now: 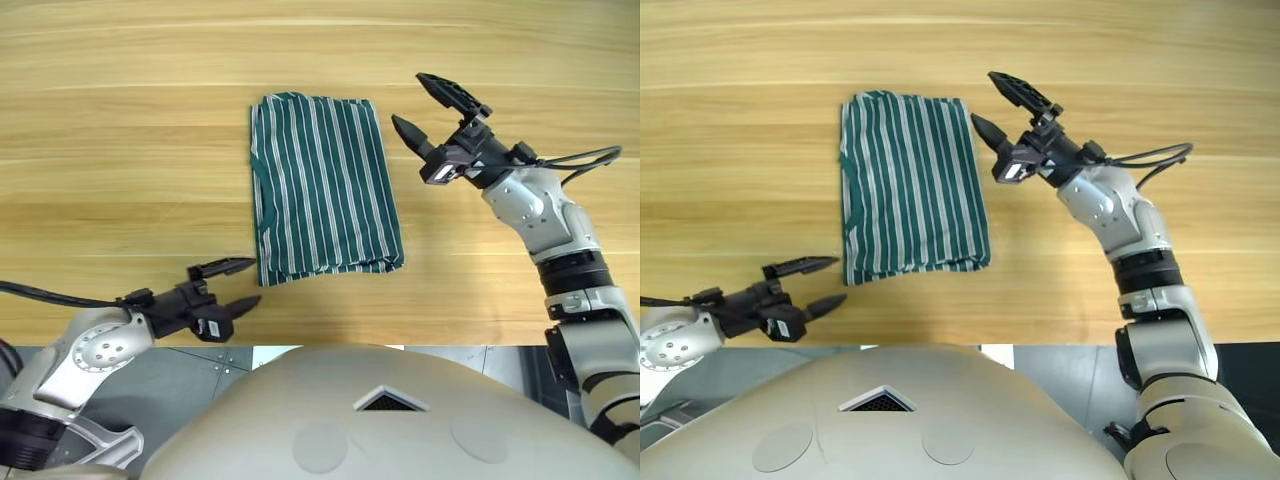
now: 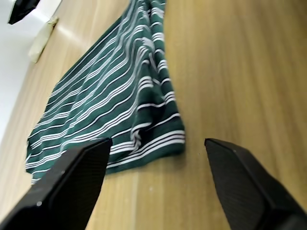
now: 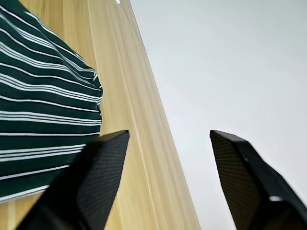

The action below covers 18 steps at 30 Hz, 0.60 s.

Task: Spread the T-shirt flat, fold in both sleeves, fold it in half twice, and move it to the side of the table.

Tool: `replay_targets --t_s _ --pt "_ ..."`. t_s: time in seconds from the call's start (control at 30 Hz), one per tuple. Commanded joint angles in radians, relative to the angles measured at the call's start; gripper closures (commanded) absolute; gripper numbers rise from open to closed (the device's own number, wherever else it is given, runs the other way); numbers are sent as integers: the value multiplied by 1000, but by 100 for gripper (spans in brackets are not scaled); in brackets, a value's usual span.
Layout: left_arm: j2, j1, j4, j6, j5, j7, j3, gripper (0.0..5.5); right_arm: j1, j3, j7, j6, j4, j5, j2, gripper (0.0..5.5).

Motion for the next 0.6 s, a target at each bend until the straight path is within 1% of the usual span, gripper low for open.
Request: replay_targets --t_s 0.03,0.13,0.23,0.37,0.6 --pt "-22 -62 57 17 26 -46 -43 189 14 -15 16 3 -23 12 -30 240" --pt "-33 -63 56 5 11 -72 -83 189 16 -15 15 10 -28 14 -33 240" --pt "-40 -93 87 14 27 -66 -80 189 17 -16 14 13 -31 17 -29 240" --pt "-76 -177 167 2 38 -63 -105 189 13 -7 1 15 -12 8 -17 240" --pt "-64 -204 246 -12 57 -65 -107 189 15 0 -10 16 -2 2 -1 240"
